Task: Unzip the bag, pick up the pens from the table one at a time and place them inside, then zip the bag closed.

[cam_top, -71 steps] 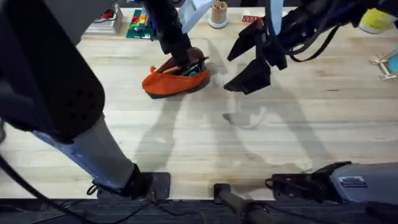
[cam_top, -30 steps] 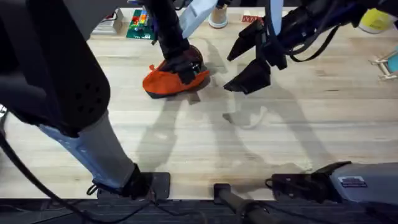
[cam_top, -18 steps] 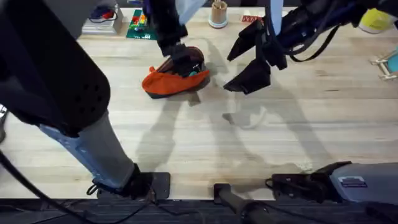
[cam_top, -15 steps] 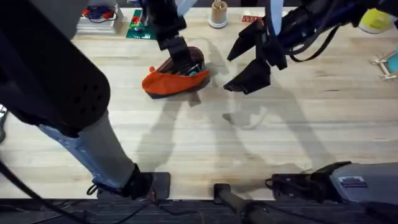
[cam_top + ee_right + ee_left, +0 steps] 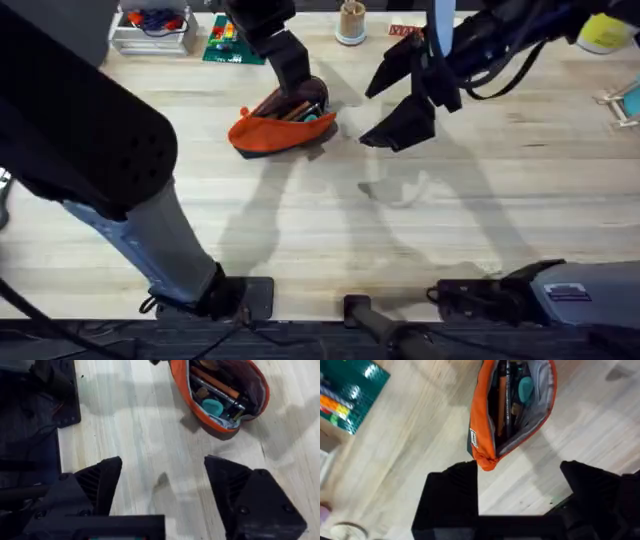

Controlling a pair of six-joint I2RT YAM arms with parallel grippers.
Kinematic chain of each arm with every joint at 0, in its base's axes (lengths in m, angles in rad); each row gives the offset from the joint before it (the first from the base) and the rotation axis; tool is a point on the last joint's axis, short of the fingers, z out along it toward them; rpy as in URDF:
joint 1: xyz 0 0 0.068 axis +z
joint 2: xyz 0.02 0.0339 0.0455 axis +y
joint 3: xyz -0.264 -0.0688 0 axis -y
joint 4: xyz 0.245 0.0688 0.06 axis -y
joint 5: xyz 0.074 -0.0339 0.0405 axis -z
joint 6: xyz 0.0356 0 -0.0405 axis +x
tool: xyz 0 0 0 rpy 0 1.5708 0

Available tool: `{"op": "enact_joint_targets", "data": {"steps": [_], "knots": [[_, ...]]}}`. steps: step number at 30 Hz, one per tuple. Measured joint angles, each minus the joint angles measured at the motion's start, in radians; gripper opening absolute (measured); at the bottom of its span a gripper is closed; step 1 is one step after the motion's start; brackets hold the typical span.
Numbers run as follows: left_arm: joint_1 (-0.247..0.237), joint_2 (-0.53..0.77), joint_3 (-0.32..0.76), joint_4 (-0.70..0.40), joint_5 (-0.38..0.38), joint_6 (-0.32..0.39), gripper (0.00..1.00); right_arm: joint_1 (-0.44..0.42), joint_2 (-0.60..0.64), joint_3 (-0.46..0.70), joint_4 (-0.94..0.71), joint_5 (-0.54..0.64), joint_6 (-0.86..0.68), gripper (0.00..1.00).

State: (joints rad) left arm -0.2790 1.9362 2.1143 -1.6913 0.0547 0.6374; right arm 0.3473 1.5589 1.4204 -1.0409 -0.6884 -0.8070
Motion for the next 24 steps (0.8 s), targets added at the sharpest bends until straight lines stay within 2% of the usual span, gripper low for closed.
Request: {"op": "enact_joint_targets", "data": {"steps": [5, 10, 18, 24], "knots": [[0.0, 0.0, 0.0, 0.0, 0.0, -0.063, 0.993, 0.0, 0.0, 0.0, 0.0, 0.0, 0.0, 0.996], [0.004, -0.042, -0.027, 0.0, 0.005, -0.085, 0.993, 0.0, 0.0, 0.0, 0.0, 0.0, 0.0, 0.996], [0.071, -0.294, -0.212, 0.004, 0.008, -0.127, 0.993, 0.0, 0.0, 0.0, 0.0, 0.0, 0.0, 0.996], [0.153, -0.452, -0.426, 0.131, 0.032, -0.146, 0.993, 0.0, 0.0, 0.0, 0.0, 0.0, 0.0, 0.996]]}}
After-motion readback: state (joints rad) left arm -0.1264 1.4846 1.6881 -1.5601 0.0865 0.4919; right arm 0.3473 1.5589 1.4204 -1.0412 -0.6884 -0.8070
